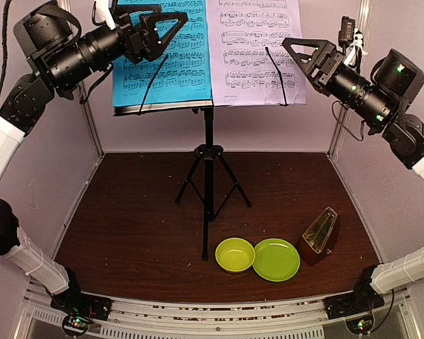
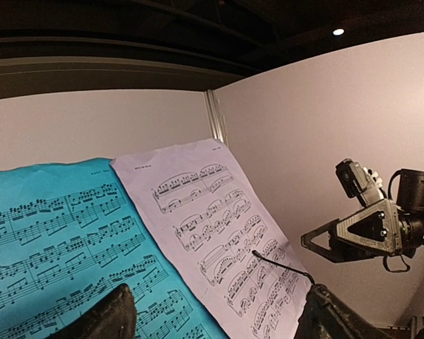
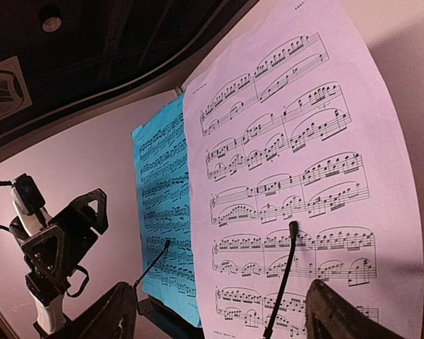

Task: Set up the instrument practice props

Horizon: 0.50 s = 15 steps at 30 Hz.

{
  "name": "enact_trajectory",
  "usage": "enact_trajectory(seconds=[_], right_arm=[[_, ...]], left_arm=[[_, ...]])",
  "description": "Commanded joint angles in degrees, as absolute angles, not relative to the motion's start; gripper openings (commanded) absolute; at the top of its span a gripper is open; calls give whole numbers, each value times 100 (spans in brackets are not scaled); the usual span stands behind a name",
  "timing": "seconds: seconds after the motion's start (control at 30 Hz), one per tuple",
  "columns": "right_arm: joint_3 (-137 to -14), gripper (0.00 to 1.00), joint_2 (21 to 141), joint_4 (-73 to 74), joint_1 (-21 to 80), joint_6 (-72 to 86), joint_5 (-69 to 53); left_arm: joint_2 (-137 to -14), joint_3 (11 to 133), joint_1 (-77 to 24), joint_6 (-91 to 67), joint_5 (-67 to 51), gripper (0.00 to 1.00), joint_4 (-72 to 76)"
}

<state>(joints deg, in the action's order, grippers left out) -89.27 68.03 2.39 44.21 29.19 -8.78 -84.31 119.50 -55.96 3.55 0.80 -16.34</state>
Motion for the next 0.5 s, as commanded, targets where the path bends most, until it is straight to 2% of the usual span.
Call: enact_trajectory(seconds=[0.0, 0.47], right_arm=[[-8779, 84, 6502, 331, 4396, 2618, -900], [-7167, 91, 4867, 1891, 4364, 2099, 909]], left_arm=[[-8029, 11665, -5563, 168, 354, 86, -1464], [-6191, 9058, -5555, -713, 1528, 86, -1170]])
